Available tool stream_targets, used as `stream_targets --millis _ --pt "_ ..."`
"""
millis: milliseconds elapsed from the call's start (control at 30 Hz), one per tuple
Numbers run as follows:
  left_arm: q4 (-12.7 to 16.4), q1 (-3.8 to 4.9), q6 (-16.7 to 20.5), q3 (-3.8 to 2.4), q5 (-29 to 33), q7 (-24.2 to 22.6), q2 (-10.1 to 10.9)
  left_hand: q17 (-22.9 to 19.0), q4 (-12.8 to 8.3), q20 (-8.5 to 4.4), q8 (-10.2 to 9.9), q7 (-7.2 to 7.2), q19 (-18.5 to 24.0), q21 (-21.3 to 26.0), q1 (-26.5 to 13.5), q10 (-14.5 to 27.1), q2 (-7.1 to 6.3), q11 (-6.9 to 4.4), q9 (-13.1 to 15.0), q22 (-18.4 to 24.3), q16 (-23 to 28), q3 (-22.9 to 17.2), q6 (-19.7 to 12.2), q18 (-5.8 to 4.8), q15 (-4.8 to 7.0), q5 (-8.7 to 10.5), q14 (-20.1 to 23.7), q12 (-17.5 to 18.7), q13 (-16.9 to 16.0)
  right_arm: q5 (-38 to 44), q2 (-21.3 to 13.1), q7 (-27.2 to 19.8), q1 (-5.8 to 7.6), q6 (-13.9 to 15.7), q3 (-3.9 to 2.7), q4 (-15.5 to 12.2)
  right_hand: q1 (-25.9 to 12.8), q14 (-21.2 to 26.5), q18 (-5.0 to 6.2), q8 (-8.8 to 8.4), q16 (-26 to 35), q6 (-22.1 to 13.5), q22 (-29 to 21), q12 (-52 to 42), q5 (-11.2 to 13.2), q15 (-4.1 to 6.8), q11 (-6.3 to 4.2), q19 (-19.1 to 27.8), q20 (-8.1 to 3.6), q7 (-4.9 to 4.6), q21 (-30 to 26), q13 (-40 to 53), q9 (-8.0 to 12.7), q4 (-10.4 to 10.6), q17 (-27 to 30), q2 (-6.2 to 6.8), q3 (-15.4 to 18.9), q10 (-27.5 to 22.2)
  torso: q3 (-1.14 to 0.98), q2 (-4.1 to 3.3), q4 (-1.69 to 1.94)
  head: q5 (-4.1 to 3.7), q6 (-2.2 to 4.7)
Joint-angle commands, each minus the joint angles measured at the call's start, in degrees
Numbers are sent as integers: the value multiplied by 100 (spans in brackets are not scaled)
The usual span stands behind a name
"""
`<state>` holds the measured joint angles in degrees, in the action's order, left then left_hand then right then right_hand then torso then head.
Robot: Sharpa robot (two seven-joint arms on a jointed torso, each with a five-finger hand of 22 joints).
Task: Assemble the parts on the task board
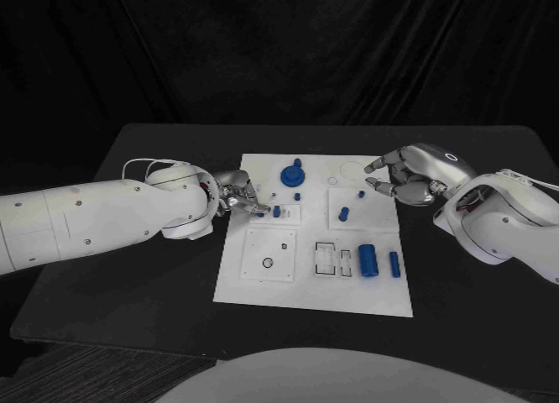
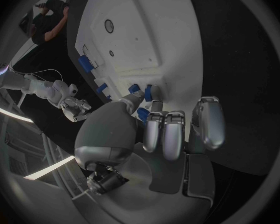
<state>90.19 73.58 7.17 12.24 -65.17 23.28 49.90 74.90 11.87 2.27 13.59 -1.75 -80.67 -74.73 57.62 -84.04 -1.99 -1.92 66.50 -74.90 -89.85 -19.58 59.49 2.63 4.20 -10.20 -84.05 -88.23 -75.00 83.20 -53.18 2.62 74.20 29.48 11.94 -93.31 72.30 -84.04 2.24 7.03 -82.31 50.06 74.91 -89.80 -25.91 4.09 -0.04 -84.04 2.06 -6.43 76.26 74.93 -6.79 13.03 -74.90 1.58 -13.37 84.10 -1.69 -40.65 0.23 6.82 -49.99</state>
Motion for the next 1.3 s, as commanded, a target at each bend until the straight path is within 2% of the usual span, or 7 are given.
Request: stream_targets --millis 33,233,633,933,1067,1133,1300 --pt "-1 -11 -111 -2 4 -22 -11 1510 105 25 29 -38 3 8 -74 -445 8 36 44 -1019 -15 158 22 107 -22 34 -595 13 -1341 36 -7 96 -12 0 -3 -8 62 -354 94 -38 3 23 1086 2 -22 -53 49 -175 51 5 -24 1449 8 4 -188 -12 -21 559 -2 1 -2 4 -1" --pt "-10 -12 -87 -2 4 -40 -10 1510 446 9 442 8 -12 -6 -158 -459 85 3 494 -1023 -15 595 -16 106 6 123 -595 -3 -1353 36 -4 94 -12 4 -3 -2 62 -354 94 -38 3 23 1086 2 -22 -53 49 -175 51 5 -24 1449 8 4 -188 -12 -21 559 0 -4 0 0 -1" --pt "-21 -12 -9 -3 4 -82 -7 1510 475 -15 812 48 -32 -34 -231 -468 238 -27 908 -1032 -15 892 -98 100 27 67 -595 -14 -1362 36 -1 92 -13 9 -3 4 62 -354 94 -38 3 23 1086 2 -22 -53 49 -175 51 5 -24 1449 8 4 -188 -12 -21 559 1 -2 2 -7 -1" --pt "-18 -12 174 -4 4 -208 17 1510 488 -28 992 60 -18 -13 -301 -459 413 -39 990 -1025 -15 1011 -205 104 38 -356 -595 -3 -1352 36 -9 89 -13 25 -3 3 62 -354 94 -38 3 23 1086 2 -22 -53 49 -175 51 5 -24 1449 8 4 -188 -12 -21 559 2 -4 3 -18 -1" --pt "21 -9 596 -6 4 -460 85 1510 488 -28 1018 52 -16 -13 -326 -445 447 -34 982 -1025 -15 1058 -278 104 34 -530 -595 13 -1339 36 -36 83 -12 58 -3 -15 62 -354 94 -38 3 23 1086 2 -22 -53 49 -175 51 5 -24 1449 8 4 -188 -12 -21 559 1 -4 1 -28 -1" --pt "74 5 987 -7 4 -678 156 1510 479 -24 985 22 -30 -39 -251 -447 351 -14 970 -1034 -15 1137 -461 97 23 -639 -595 9 -1343 36 -64 71 -11 108 -4 -35 57 -353 94 -41 6 26 1086 3 -25 -55 50 -175 52 3 -23 1444 10 -2 -183 -3 -27 557 -2 -6 1 -38 -1" --pt "193 172 1859 -9 4 -1296 310 1510 475 54 849 -174 -96 -159 189 -490 139 137 941 -1066 -15 1344 -1260 68 -88 -376 -595 -48 -1389 36 -151 33 3 246 -4 -109 57 -354 94 -41 2 27 1087 0 -26 -55 51 -176 52 3 -20 1452 10 -2 -190 -2 -28 561 1 -6 5 -54 -1"
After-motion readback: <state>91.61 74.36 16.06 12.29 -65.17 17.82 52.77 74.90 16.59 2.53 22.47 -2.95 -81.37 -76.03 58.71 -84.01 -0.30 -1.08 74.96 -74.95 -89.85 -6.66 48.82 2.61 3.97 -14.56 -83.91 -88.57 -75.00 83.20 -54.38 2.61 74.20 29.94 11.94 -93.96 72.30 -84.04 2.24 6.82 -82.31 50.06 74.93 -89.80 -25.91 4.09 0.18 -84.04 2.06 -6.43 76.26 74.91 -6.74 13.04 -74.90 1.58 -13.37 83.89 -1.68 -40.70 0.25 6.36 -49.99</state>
